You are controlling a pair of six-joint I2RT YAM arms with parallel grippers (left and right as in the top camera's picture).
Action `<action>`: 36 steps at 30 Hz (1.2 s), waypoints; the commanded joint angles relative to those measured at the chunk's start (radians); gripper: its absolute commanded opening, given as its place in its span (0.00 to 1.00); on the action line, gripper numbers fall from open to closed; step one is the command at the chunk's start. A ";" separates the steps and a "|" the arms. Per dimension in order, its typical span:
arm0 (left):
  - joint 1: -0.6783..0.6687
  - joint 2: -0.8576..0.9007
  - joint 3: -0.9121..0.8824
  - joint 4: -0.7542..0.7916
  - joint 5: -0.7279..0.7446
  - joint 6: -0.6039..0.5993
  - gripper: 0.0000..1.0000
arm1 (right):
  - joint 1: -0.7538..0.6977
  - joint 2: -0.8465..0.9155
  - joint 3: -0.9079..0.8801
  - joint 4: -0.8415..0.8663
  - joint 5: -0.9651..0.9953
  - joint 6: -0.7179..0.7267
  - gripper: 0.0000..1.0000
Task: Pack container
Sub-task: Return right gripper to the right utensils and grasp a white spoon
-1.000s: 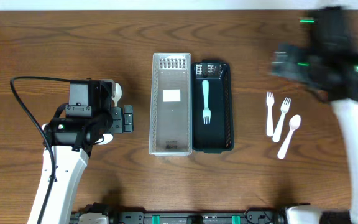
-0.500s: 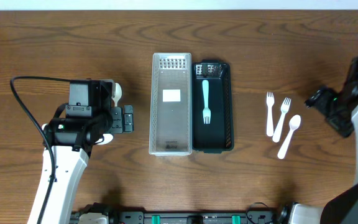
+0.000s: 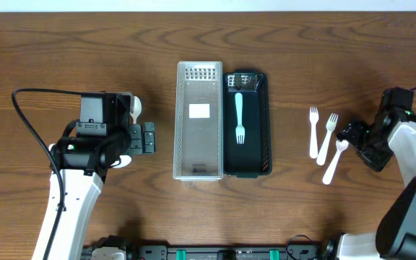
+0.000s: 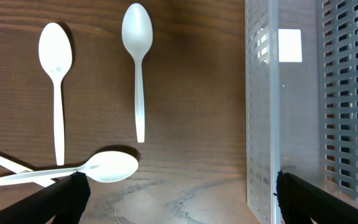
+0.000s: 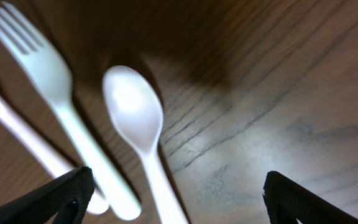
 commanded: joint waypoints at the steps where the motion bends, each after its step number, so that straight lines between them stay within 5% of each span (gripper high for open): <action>1: 0.005 0.000 0.018 -0.003 0.003 -0.002 0.98 | 0.015 0.041 -0.015 0.012 -0.004 -0.008 0.90; 27: 0.005 0.000 0.018 -0.003 0.003 -0.002 0.98 | 0.035 0.127 -0.026 0.016 0.069 -0.094 0.80; 36: 0.005 0.000 0.018 -0.003 0.003 -0.002 0.98 | 0.035 0.127 -0.027 0.015 0.068 -0.093 0.35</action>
